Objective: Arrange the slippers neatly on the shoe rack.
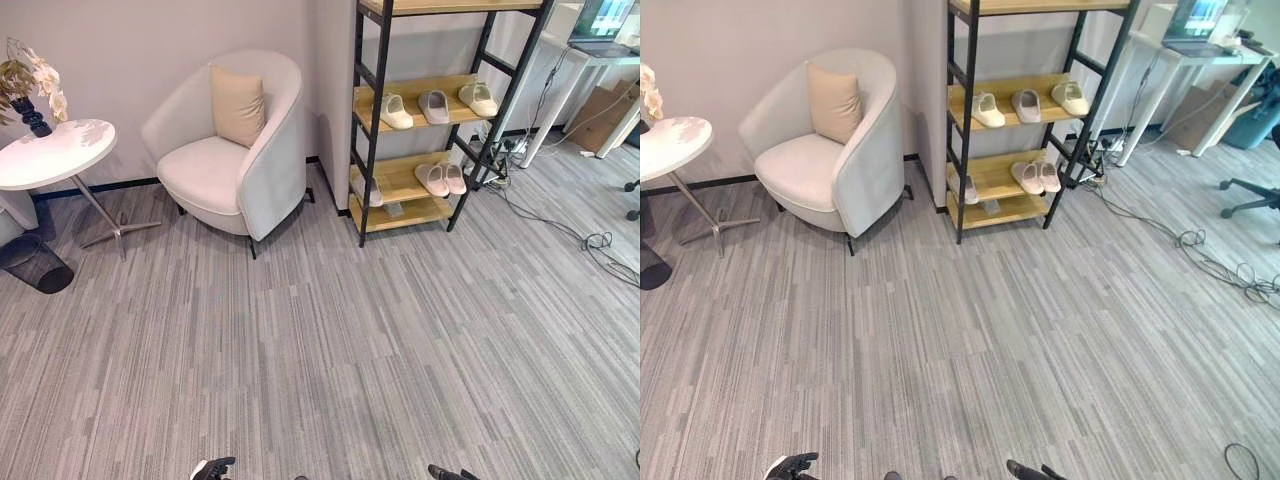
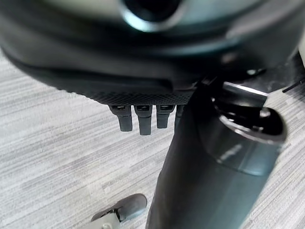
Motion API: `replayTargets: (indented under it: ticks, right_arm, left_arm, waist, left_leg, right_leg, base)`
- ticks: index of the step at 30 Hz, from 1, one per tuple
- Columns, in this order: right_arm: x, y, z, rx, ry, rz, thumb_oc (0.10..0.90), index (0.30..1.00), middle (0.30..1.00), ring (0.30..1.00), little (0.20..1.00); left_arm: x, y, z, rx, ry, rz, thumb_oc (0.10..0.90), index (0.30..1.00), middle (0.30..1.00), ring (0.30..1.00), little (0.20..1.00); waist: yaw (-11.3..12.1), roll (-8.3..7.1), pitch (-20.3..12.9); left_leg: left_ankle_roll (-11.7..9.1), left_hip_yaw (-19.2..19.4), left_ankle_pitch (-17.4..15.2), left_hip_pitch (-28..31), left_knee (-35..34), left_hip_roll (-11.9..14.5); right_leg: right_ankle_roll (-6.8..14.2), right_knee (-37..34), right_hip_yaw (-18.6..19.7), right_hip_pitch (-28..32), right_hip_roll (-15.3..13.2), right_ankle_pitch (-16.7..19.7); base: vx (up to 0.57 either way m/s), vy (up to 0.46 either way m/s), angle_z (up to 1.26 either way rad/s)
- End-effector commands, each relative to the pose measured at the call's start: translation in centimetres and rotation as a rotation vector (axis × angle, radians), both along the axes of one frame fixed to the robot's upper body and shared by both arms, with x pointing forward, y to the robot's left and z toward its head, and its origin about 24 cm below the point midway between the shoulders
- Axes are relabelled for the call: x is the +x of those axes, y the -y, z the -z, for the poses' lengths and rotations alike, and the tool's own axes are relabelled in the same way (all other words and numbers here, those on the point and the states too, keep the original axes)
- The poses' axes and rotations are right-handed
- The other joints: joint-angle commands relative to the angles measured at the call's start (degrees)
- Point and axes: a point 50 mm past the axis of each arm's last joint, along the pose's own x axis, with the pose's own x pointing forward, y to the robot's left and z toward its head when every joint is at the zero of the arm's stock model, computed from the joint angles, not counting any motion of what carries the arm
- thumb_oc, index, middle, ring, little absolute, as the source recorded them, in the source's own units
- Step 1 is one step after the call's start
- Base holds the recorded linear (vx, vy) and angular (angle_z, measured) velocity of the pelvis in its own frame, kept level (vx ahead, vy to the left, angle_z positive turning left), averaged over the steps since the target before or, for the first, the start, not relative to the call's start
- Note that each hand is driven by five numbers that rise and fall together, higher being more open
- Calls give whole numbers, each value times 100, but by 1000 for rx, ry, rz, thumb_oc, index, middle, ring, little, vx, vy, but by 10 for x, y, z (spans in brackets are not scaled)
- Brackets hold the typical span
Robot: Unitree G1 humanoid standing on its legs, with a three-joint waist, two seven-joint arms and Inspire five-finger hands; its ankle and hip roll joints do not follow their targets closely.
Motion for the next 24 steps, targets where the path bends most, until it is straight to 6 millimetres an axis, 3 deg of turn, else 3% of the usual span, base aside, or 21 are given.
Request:
replayTargets:
  ticks: [1,12,18,24]
  right_arm:
    - [12,0,-3,-37,32,-63,800,900,900,900,900]
    - [19,-11,-2,-34,45,-127,800,900,900,900,900]
    - [57,-1,-18,-93,188,-107,800,900,900,900,900]
    - [66,6,-24,-87,236,-46,800,900,900,900,900]
  left_arm:
    - [20,2,-4,20,56,1,800,900,900,900,900]
    - [18,19,0,8,23,111,800,900,900,900,900]
    - [28,23,-2,55,13,268,800,900,900,900,900]
    - [33,27,-3,40,17,286,800,900,900,900,900]
  waist:
    - [-11,-131,-177]
    - [-45,-143,-168]
    - [-151,-136,-35]
    - [-343,-2,1]
  left_leg:
    - [-207,-35,-480,74,12,90]
    - [-218,3,-535,126,12,100]
    - [-250,86,-533,145,12,147]
    - [-302,355,-540,240,12,262]
  right_leg:
    - [707,64,-87,-49,-447,-215]
    - [698,64,-72,-2,-438,-261]
    - [672,64,-24,-10,-414,-256]
    - [630,64,204,-63,-339,-259]
  base:
    - [0,0,0]
    - [0,0,0]
    - [-13,-56,-2]
    - [5,-90,-22]
